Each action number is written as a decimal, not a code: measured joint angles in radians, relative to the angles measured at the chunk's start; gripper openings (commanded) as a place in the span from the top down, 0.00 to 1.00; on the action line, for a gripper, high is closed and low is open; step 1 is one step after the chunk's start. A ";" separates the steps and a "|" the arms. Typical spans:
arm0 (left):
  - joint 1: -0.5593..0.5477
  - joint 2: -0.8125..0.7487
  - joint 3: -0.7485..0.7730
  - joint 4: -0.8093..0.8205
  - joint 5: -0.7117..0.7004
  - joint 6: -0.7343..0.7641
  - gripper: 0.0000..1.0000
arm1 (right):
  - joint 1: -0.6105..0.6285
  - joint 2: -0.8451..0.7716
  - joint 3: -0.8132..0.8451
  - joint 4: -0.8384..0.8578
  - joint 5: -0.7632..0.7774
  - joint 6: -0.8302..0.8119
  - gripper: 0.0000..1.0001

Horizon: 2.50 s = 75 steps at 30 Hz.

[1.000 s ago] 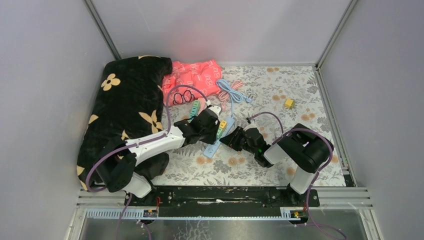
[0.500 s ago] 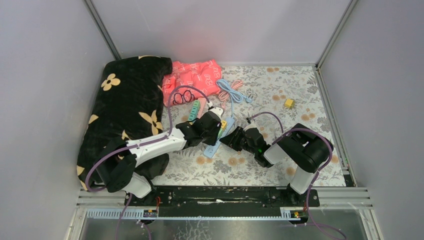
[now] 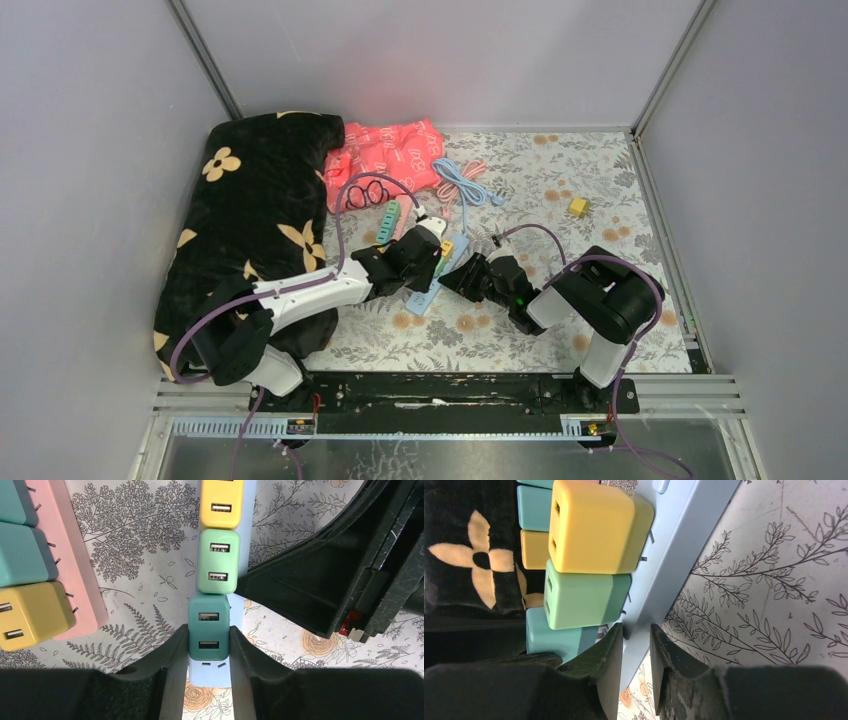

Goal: Insert the plug
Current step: Insert the plug into the socket.

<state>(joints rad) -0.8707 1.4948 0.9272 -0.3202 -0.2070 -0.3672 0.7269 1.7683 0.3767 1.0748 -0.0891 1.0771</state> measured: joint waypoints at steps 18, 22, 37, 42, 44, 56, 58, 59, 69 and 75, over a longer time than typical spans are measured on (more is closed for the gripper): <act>0.000 0.023 -0.003 0.005 0.005 0.004 1.00 | 0.000 0.002 0.000 0.003 -0.003 0.000 0.69; 0.000 0.023 -0.004 0.006 0.005 0.004 1.00 | 0.000 0.004 0.000 0.006 -0.003 0.000 0.69; -0.032 0.047 0.006 0.004 -0.034 0.023 1.00 | 0.000 0.007 0.000 0.009 -0.005 -0.001 0.69; -0.050 0.072 0.021 -0.006 -0.058 0.029 1.00 | 0.000 0.007 0.000 0.009 -0.006 -0.002 0.69; -0.055 0.082 0.028 -0.012 -0.069 0.031 1.00 | 0.000 0.007 0.000 0.009 -0.006 -0.003 0.69; -0.069 0.103 0.044 -0.027 -0.098 0.030 1.00 | 0.000 0.008 0.000 0.008 -0.006 -0.003 0.69; -0.065 0.103 0.044 -0.027 -0.092 0.030 1.00 | 0.000 0.008 0.000 0.008 -0.006 -0.003 0.69; -0.061 0.104 0.044 -0.027 -0.085 0.029 1.00 | 0.000 0.008 0.000 0.008 -0.006 -0.003 0.69; 0.003 0.098 0.022 -0.004 0.004 0.007 1.00 | 0.000 0.010 0.002 0.010 -0.007 -0.003 0.69; 0.009 0.095 0.012 0.010 0.016 0.007 1.00 | 0.000 0.010 0.002 0.011 -0.007 -0.003 0.69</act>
<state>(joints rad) -0.8619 1.5894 0.9394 -0.3107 -0.1905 -0.3603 0.7269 1.7786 0.3782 1.0863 -0.0963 1.0737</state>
